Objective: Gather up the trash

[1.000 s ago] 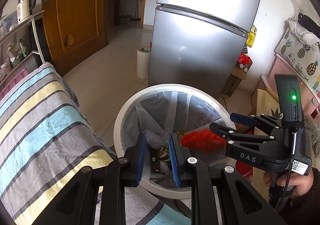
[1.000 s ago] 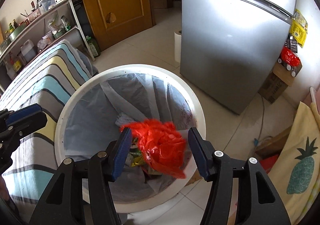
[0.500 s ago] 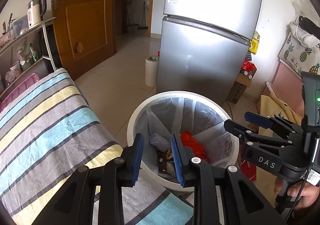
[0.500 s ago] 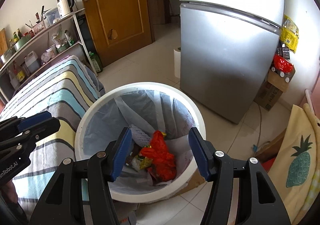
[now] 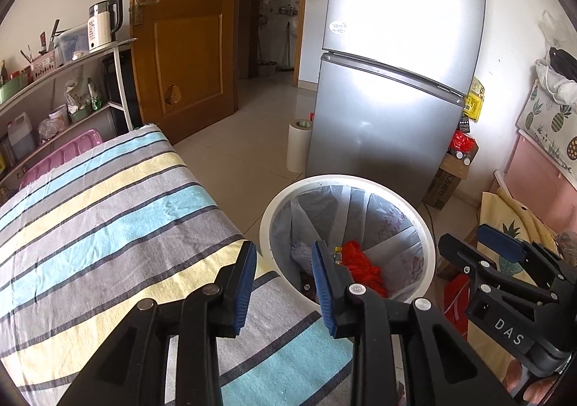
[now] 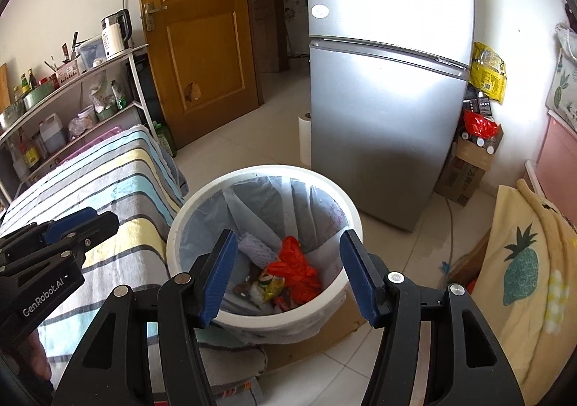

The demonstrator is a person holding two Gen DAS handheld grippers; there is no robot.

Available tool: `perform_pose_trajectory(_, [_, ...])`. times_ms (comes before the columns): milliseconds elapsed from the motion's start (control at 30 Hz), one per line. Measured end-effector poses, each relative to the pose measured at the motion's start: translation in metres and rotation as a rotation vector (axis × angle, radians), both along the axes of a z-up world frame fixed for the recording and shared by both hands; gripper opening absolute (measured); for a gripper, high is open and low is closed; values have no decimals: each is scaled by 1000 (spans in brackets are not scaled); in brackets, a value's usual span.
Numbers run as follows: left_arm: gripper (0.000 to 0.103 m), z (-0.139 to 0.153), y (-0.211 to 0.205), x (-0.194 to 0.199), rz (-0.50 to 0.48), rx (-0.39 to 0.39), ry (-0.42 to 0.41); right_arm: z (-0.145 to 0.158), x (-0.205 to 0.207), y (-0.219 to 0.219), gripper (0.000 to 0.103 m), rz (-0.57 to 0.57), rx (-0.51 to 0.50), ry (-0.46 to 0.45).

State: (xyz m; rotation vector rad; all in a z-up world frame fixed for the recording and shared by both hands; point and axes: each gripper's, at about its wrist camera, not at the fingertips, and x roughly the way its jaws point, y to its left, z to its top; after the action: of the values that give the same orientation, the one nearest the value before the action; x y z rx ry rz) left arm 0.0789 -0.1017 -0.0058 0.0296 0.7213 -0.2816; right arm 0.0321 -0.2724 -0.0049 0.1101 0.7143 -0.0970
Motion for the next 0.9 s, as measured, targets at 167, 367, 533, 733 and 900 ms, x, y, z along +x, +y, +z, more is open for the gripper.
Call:
perform_pose_trajectory(167, [40, -2, -4, -12, 62, 115, -37, -3, -12, 12, 60, -1, -14, -15])
perform_pose_trajectory(367, [40, -4, 1, -17, 46, 100, -43, -5, -17, 13, 60, -14, -3, -18])
perform_pose_trajectory(533, [40, -4, 7, -18, 42, 59, -31, -5, -19, 13, 60, -12, 13, -20])
perform_pose_trajectory(733, [40, -4, 7, -18, 43, 55, -29, -6, -18, 15, 60, -8, 15, -16])
perform_pose_trajectory(900, [40, -3, 7, -19, 50, 54, -32, -6, -18, 15, 60, -7, 14, -15])
